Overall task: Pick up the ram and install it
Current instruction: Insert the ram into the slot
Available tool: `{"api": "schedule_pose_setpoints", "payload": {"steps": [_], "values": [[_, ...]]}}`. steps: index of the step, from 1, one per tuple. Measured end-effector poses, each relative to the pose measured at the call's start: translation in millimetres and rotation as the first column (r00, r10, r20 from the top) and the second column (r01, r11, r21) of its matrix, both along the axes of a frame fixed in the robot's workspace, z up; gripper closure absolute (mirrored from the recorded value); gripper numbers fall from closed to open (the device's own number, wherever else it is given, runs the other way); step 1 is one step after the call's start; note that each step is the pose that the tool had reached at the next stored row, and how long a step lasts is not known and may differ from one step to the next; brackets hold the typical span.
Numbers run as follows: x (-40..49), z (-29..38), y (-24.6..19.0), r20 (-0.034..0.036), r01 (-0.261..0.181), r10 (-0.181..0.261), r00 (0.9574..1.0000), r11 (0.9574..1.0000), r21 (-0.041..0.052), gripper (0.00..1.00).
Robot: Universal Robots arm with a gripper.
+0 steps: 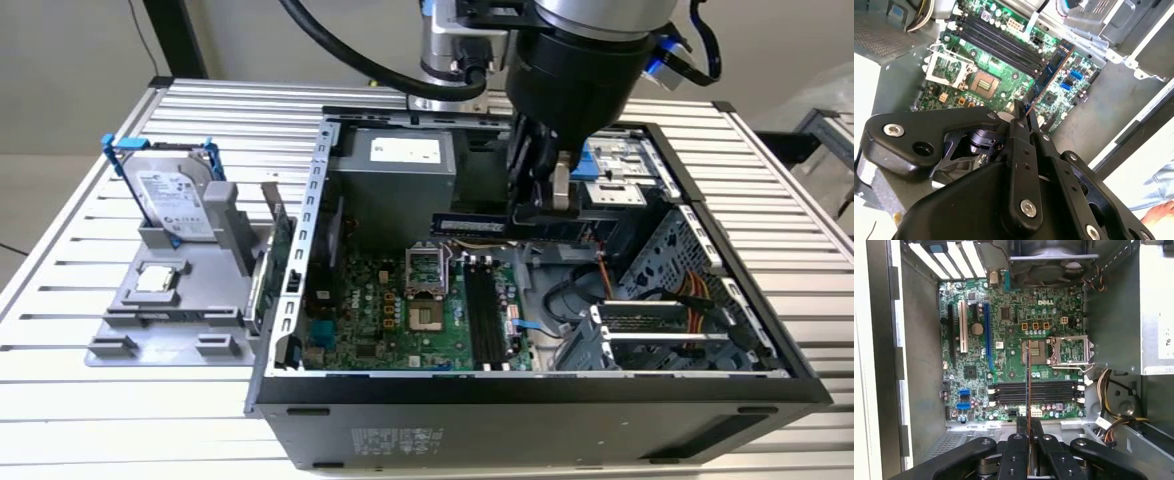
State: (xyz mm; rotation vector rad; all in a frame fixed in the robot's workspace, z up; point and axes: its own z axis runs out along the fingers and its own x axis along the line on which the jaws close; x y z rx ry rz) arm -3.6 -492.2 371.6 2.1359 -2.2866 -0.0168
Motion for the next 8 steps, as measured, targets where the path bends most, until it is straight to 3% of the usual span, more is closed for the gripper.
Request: {"api": "schedule_pose_setpoints", "payload": {"steps": [8], "values": [[9.4,0.0,0.5,0.0000,0.035,-0.035,0.9994,0.9994,0.0000,1.00]]}}
